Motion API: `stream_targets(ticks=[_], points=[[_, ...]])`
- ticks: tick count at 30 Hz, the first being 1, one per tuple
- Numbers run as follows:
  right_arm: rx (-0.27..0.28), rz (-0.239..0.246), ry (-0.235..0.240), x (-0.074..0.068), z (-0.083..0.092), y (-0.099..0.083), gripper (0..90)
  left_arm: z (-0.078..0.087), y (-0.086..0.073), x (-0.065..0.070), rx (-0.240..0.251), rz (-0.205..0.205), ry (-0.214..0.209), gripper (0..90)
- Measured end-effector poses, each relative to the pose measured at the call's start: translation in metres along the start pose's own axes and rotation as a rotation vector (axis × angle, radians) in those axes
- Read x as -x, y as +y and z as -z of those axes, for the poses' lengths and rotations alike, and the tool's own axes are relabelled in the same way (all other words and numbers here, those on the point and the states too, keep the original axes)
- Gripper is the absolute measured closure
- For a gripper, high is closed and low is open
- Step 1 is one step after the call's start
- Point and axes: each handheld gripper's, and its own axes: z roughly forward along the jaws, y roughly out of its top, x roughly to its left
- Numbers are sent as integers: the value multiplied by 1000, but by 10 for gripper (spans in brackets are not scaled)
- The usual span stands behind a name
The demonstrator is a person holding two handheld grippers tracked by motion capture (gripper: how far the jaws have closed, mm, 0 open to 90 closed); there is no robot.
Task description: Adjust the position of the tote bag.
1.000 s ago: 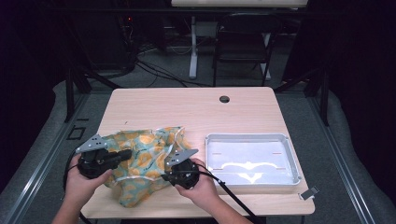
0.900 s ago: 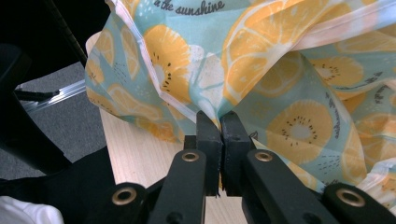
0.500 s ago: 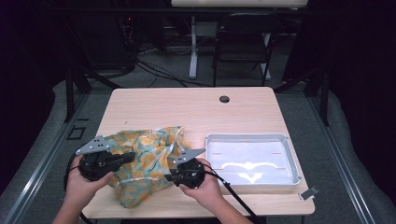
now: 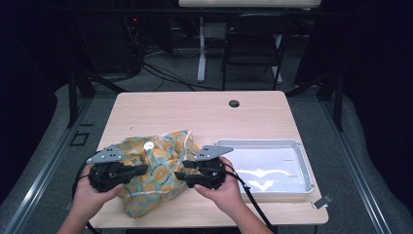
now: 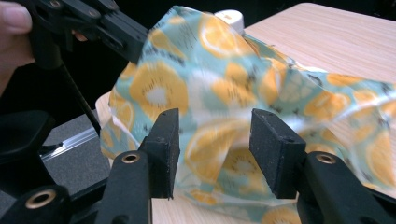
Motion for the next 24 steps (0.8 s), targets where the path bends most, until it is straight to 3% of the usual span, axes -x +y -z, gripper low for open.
stream_targets(ticks=[19,21,24], points=[[-52,154,28,-26,-30,25,438,-9,-1,2,-28,-6,-32,900],[-67,160,32,-27,-33,25,454,-8,-1,2,-21,-2,-34,900],[-104,159,48,-28,-38,23,550,-7,-1,1,-16,2,-39,900]])
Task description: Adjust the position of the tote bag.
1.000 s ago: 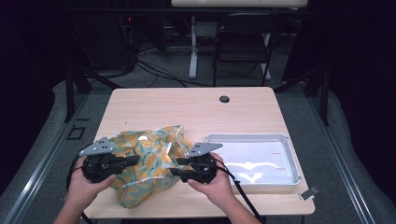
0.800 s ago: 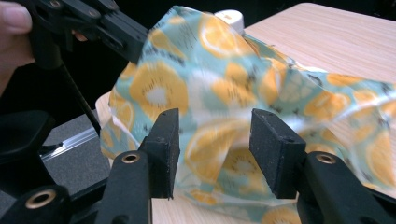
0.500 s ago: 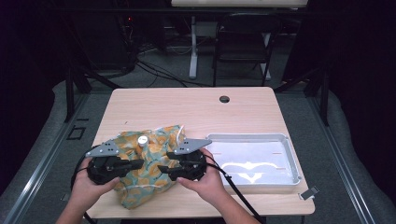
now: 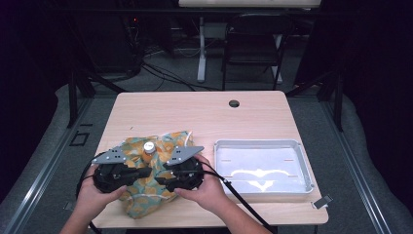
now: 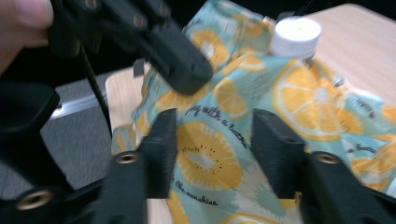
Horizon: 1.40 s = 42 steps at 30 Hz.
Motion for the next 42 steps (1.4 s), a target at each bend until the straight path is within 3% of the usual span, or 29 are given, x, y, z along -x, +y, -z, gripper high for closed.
stream_targets(ticks=[2,3,4,5,6,9,14,19,23,28,33,36,42], points=[[-36,17,10,-1,-2,-2,660,1,0,0,7,0,0,900],[-36,17,10,-1,-2,-2,660,1,0,0,7,0,0,900],[-50,16,22,-1,-3,-4,748,2,0,-1,7,3,-4,900],[-50,16,22,-1,-3,-4,748,2,0,-1,7,3,-4,900],[-59,14,21,-1,-3,-6,828,2,0,-1,8,0,-5,900],[-57,0,28,0,-2,-9,896,4,1,-1,17,4,1,888],[-51,-14,38,-1,0,-13,900,7,2,0,34,14,4,851],[-56,-15,41,-5,1,-18,900,16,4,0,59,0,39,766],[-60,-19,43,-7,2,-23,900,22,1,-8,99,31,89,736],[-72,-14,46,-8,2,-26,900,23,-2,-15,101,54,118,685],[-85,-18,57,-11,0,-32,900,26,-6,-26,117,133,162,629],[-90,-18,61,-12,-2,-34,900,26,-8,-31,116,161,185,594],[-110,-10,75,-17,-7,-39,900,24,-12,-35,120,168,226,561]])
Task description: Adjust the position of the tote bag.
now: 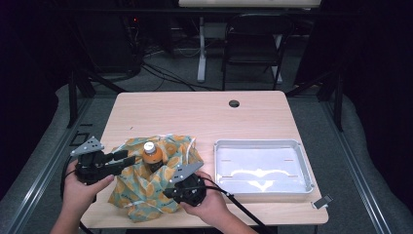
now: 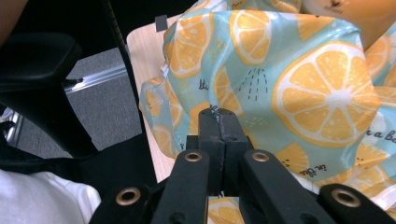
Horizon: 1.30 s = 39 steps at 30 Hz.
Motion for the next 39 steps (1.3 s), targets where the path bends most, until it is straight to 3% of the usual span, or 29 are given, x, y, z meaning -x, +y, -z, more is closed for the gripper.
stream_targets(ticks=[4,16,19,39], points=[[-17,6,-5,-1,-3,-4,900,-4,-2,-1,-16,-12,14,555],[-57,-14,-10,0,-17,-18,900,-20,-10,-7,-85,16,30,568],[-58,-26,-19,1,-22,-22,900,-23,-13,-11,-117,29,35,572],[-91,-62,-60,11,-39,-37,900,-41,-33,-36,-213,84,64,603]])
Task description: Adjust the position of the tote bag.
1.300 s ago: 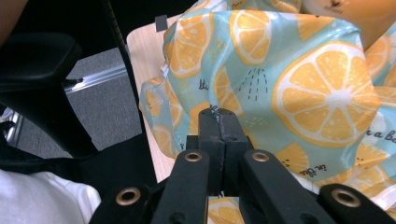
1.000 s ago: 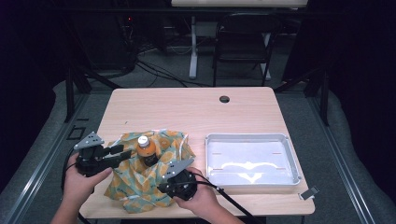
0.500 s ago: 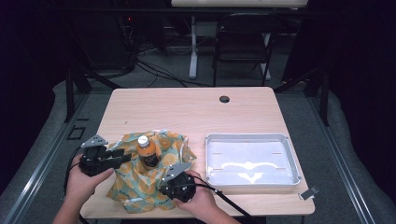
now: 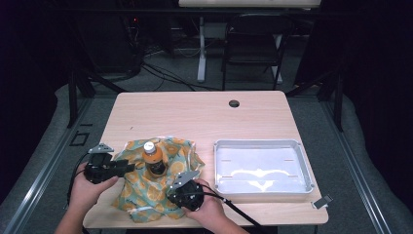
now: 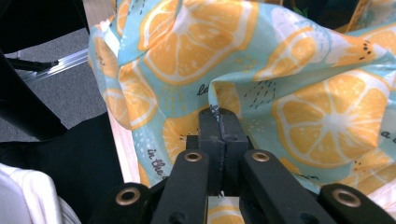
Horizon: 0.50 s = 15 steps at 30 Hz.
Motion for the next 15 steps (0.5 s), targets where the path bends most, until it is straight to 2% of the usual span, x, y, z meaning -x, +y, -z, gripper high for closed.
stream_targets(ticks=[15], points=[[-36,-29,-33,13,-3,-9,900,-14,-8,-13,-58,33,-6,617]])
